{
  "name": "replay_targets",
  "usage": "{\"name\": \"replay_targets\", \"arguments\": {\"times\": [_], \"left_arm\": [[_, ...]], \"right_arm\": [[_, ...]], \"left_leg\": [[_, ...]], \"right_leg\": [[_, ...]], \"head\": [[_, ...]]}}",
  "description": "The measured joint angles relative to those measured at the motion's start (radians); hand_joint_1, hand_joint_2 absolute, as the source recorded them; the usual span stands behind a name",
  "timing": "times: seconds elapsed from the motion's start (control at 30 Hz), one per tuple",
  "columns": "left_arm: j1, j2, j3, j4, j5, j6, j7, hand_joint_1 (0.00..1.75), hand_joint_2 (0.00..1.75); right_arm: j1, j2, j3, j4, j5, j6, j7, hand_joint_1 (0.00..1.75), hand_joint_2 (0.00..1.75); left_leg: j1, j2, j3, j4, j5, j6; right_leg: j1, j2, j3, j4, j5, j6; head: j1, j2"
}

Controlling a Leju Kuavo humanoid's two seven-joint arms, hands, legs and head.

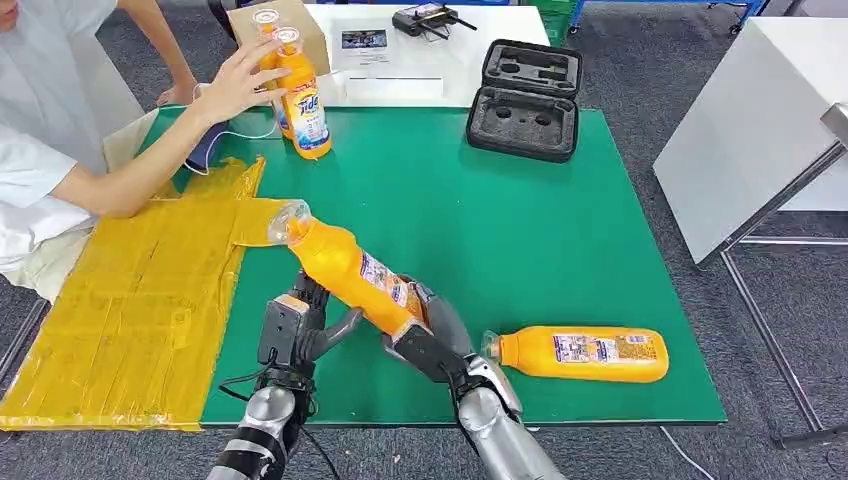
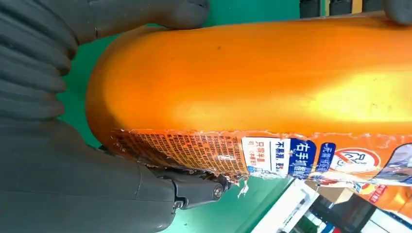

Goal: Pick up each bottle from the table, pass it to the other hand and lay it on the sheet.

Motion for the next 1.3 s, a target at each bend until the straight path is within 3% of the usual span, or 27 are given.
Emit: {"name": "replay_targets", "arguments": {"times": [0.27,0.73,1.3], "left_arm": [[0.000,-0.001,0.013,0.005,0.017,-0.043,0.002,0.00,1.75],[-0.002,0.000,0.007,0.040,0.202,-0.404,0.005,0.00,1.75],[0.028,0.000,-0.063,-0.050,0.172,-0.297,0.002,0.00,1.75]], "right_arm": [[-0.002,0.000,0.009,0.008,0.005,-0.009,0.000,1.75,1.75],[-0.001,0.000,0.020,0.030,0.013,-0.010,-0.015,1.75,1.75],[0.007,0.000,0.029,0.058,0.035,-0.039,-0.011,1.75,1.75]], "left_leg": [[0.000,0.000,0.000,0.000,0.000,0.000],[0.000,0.000,0.000,0.000,0.000,0.000],[0.000,0.000,0.000,0.000,0.000,0.000]], "right_leg": [[0.000,0.000,0.000,0.000,0.000,0.000],[0.000,0.000,0.000,0.000,0.000,0.000],[0.000,0.000,0.000,0.000,0.000,0.000]], "head": [[0.000,0.000],[0.000,0.000],[0.000,0.000]]}}
